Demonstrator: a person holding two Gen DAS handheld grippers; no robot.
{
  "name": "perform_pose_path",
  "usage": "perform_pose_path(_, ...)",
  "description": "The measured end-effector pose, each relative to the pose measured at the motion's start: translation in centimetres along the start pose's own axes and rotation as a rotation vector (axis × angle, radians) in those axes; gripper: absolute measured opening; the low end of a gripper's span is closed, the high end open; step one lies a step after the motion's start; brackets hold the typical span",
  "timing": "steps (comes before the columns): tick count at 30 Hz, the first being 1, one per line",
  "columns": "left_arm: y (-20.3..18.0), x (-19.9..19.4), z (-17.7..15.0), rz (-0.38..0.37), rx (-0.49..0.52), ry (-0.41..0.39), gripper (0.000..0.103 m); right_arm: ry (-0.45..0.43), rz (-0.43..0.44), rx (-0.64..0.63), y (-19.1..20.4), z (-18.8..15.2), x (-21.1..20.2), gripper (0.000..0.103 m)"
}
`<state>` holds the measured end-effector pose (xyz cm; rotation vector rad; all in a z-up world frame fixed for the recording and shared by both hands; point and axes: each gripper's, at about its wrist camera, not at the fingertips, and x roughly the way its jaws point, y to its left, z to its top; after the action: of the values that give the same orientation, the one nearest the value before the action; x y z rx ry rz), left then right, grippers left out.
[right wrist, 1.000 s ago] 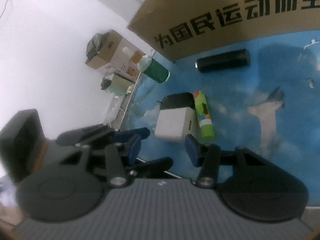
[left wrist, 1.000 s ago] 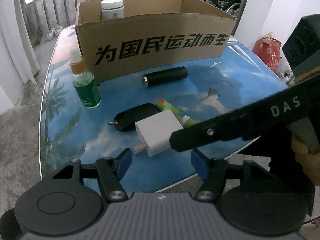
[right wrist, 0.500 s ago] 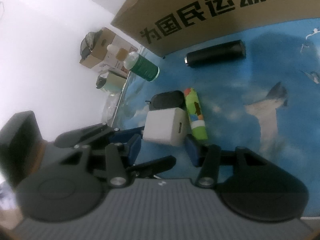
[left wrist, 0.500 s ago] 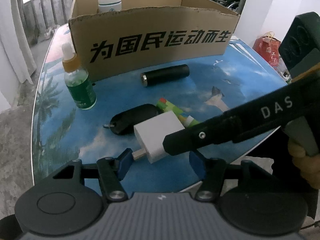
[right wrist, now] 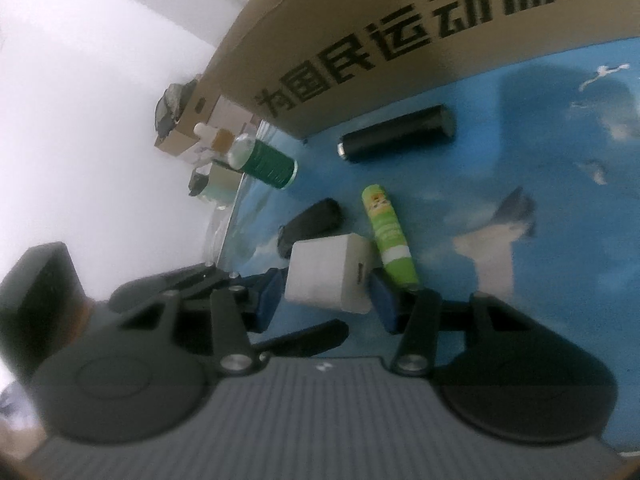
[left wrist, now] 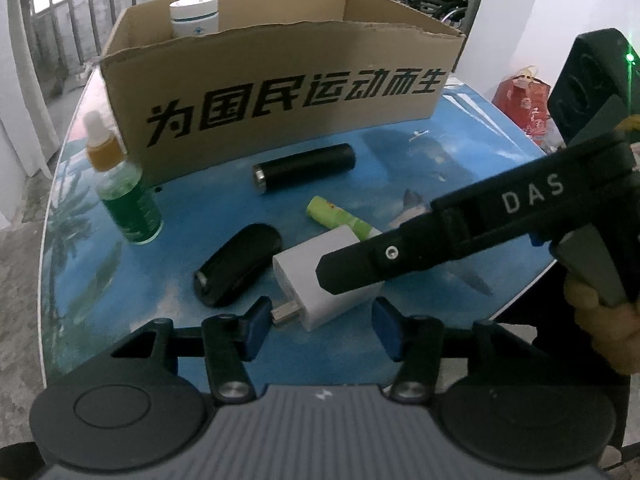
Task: Organize rigid objects
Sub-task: 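Close the right tool on the white charger block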
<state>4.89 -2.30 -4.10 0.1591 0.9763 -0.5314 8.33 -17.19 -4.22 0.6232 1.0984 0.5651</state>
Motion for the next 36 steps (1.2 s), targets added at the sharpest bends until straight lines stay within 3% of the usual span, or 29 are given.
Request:
perform_pose_path(13, -1.9, 1.7, 0.9, -0.051, 0.065, -0.026, 0.055, -0.052, -0.067, 0.020, -1.5, 0.3, -2.3, 0.049)
perform_pose_path(26, -2.4, 1.8, 1.2, -0.030, 0.115, -0.051, 0.054, -0.062, -0.101, -0.015, -1.1, -0.2, -2.3, 0.048)
perform_pose_path(31, -3.1, 1.1, 0.8, -0.079, 0.127, -0.051, 0.054, -0.064, -0.129, -0.040, -0.8, -0.3, -2.5, 0.047)
perform_pose_path(36, -3.3, 1.2, 0.7, -0.047, 0.143, -0.054, 0.054, -0.062, -0.129, -0.039, -1.1, -0.4, -2.9, 0.046)
